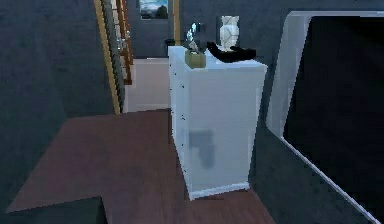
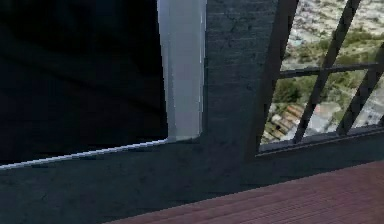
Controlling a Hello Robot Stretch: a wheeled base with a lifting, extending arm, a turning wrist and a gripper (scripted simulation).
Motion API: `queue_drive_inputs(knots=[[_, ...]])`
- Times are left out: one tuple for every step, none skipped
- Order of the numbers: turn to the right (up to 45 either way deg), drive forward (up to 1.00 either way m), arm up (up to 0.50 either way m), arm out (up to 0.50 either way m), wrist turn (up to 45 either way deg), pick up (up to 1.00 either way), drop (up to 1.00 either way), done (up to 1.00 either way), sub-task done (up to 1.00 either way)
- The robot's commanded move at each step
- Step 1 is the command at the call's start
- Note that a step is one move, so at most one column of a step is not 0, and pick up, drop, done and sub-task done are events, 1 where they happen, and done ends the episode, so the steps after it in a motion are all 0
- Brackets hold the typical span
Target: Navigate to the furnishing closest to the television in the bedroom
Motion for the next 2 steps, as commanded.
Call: queue_drive_inputs(knots=[[0.0,0.45,0.00,0.00,0.0,0.00,0.00,0.00,0.00],[0.0,0.00,0.00,0.00,0.0,0.00,0.00,1.00,0.00]])
